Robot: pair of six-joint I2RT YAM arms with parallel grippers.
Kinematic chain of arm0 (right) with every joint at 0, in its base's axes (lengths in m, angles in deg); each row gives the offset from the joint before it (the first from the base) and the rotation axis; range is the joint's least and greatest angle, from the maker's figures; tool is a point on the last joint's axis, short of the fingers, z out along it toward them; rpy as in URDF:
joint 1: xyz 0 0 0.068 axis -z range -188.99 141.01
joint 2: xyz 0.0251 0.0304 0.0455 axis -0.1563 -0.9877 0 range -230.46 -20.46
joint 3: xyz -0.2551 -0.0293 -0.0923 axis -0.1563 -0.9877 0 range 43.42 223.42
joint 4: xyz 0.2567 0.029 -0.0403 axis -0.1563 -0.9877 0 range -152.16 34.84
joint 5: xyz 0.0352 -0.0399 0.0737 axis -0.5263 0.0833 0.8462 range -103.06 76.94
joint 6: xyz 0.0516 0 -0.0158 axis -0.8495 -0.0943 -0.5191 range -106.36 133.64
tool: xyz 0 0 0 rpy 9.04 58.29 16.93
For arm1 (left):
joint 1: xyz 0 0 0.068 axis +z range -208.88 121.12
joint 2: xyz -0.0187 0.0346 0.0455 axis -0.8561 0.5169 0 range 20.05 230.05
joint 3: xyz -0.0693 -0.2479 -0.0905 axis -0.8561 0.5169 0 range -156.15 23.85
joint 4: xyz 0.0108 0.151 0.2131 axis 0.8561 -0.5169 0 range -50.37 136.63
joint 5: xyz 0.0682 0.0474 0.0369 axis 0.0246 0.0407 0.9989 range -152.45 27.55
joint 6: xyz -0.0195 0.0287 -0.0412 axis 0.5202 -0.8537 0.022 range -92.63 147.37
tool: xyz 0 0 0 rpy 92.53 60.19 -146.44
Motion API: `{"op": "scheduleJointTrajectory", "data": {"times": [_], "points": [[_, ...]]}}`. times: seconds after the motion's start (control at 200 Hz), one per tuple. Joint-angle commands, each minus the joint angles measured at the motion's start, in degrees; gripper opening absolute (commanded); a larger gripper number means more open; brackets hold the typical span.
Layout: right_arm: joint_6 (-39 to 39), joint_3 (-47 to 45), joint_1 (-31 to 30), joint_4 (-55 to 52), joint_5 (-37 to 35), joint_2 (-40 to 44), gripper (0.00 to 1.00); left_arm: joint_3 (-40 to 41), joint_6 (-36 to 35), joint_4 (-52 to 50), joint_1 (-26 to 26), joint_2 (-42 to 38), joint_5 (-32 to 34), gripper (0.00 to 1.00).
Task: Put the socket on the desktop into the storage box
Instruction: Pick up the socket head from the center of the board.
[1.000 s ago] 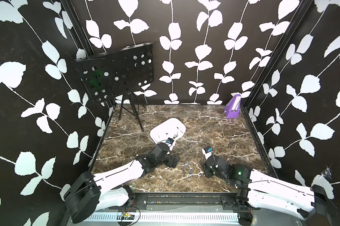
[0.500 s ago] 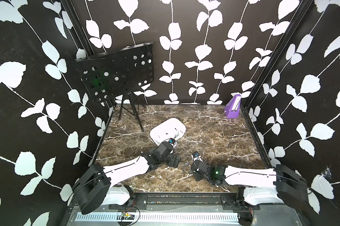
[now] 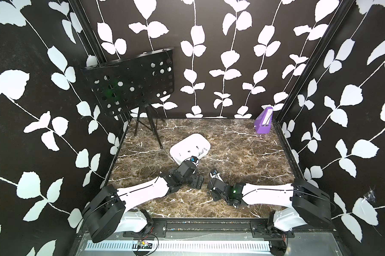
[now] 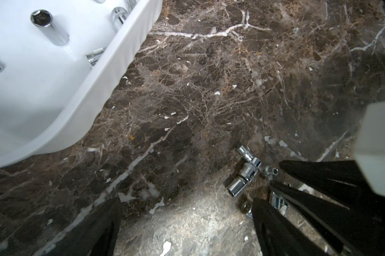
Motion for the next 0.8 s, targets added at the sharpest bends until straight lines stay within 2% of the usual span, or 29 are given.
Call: {"op": "scheduleJointTrajectory", "data": {"times": [0.0, 0.515, 0.79], "points": [[-0.2, 3.1, -0.1, -3.0, -4.0, -1.0, 0.27, -0.8, 0.4, -1.4, -0.2, -1.5, 0.7, 0.92], [-0.4, 3.7, -0.1, -1.0, -2.0, -5.4, 0.24, -0.8, 0.4, -1.3, -0.2, -1.6, 0.7, 0.92], [-1.4, 1.9, 0.0, -0.2, -1.8, -4.2, 0.15, -0.8, 0.5, -1.3, -0.2, -1.6, 0.8, 0.92]]}}
